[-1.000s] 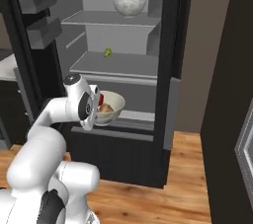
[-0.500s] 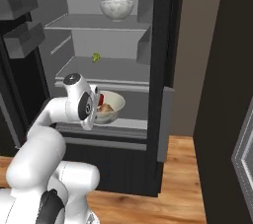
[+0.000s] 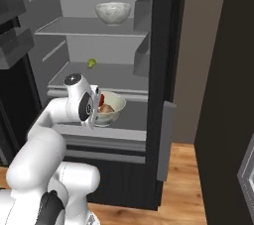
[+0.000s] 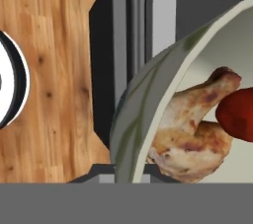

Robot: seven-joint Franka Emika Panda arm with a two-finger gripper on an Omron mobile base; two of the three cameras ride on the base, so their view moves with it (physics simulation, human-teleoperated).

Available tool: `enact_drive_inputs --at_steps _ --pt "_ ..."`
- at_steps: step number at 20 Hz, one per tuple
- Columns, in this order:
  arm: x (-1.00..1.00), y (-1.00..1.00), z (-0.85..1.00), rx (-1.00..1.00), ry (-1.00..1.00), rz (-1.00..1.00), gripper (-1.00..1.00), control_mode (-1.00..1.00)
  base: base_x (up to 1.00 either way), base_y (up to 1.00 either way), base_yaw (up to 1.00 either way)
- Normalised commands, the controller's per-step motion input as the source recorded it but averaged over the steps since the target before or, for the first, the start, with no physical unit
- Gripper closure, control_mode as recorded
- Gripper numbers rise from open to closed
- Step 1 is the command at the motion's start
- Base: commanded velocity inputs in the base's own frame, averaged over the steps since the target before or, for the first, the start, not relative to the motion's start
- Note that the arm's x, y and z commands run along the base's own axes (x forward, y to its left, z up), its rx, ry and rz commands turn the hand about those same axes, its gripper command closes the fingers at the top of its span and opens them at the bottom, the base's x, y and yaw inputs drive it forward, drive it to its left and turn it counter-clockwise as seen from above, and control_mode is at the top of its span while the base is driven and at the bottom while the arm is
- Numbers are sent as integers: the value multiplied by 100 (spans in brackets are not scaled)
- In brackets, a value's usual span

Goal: Pick the chicken drumstick and bell pepper from their plates and place them in the bowl. Then put the bowl in the fridge.

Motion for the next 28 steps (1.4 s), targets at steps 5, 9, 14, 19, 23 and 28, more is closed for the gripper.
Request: enact_drive_inputs --at_steps 5,9,14,19,23,28 --pt "0 0 0 0 0 0 100 100 46 0 -5" --pt "0 0 0 0 0 0 100 100 41 0 -8" --pt "0 0 0 0 0 0 100 100 39 0 -10" --pt "0 0 0 0 0 0 100 100 36 0 -10" --pt "0 0 0 0 0 0 100 100 35 1 -5" --pt "0 0 0 0 0 0 100 100 15 2 1"
